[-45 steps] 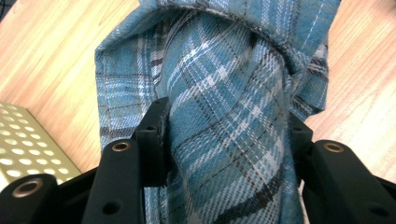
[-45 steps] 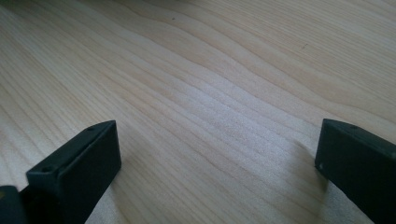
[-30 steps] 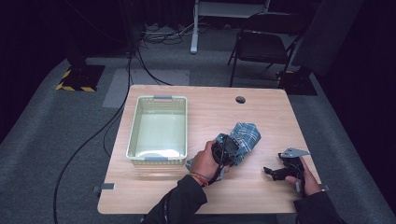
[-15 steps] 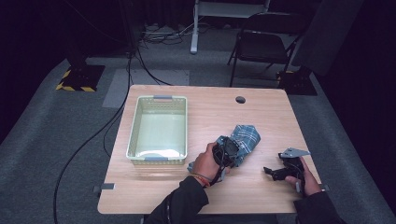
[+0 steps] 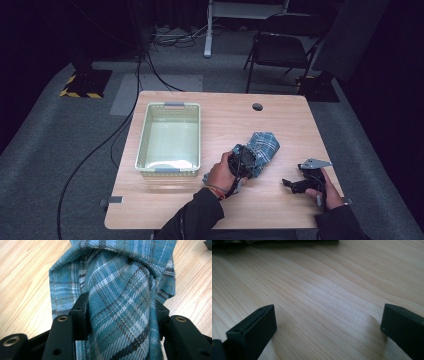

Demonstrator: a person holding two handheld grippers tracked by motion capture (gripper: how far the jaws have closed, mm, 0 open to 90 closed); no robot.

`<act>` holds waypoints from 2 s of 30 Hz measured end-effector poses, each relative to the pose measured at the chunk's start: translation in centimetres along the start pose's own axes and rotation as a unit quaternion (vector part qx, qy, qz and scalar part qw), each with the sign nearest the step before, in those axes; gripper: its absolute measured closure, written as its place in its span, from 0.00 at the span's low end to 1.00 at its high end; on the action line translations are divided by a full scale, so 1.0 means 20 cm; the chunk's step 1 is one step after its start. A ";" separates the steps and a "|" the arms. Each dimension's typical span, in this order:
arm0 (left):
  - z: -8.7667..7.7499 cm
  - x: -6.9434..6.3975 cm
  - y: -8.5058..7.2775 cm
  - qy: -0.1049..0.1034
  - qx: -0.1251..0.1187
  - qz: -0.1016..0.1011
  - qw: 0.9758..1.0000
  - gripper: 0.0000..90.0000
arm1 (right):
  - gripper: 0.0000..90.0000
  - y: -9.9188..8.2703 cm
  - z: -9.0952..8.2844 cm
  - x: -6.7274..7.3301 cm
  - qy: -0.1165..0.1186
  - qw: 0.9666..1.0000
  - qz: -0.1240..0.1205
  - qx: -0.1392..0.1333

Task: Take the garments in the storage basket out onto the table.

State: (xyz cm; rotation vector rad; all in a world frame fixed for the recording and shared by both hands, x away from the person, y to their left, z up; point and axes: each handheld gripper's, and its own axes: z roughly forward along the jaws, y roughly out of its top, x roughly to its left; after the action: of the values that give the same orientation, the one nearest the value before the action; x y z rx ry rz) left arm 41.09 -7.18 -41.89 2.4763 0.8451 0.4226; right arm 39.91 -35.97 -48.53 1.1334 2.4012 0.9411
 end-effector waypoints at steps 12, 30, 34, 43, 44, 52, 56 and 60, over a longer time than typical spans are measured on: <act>-0.01 0.01 -0.01 -0.006 0.003 0.004 1.000 0.44 | 0.00 0.00 0.00 0.00 0.000 1.000 0.000 0.000; -0.01 0.00 -0.03 0.007 0.023 0.018 1.000 0.12 | 0.00 0.00 0.00 0.00 0.000 1.000 0.000 0.000; -0.01 -0.01 -0.03 0.006 0.022 0.025 0.999 0.07 | 0.00 0.00 0.00 0.00 0.000 1.000 0.000 0.000; 0.00 -0.03 -0.04 -0.001 0.021 0.045 0.999 0.04 | 0.00 0.00 0.00 0.00 0.000 1.000 0.000 0.000; 0.00 -0.03 -0.04 -0.002 0.022 0.052 0.998 0.04 | 0.00 0.00 0.00 0.00 0.000 1.000 0.000 0.000; -0.02 -0.04 -0.07 0.001 0.020 0.078 0.997 0.04 | 0.00 0.00 0.00 0.00 0.000 1.000 0.000 0.000; -0.03 -0.04 -0.08 0.007 0.014 0.087 0.996 0.04 | 0.00 0.00 0.00 0.00 0.000 1.000 0.000 0.000; -0.04 -0.04 -0.10 0.005 0.007 0.094 0.995 0.04 | 0.00 0.00 0.00 0.00 0.000 1.000 0.000 0.000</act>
State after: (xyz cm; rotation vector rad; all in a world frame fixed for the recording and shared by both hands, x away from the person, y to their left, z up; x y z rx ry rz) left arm 39.19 -6.03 -42.28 2.5788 0.6217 0.4970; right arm 39.91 -35.97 -48.53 1.1335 2.4009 0.9414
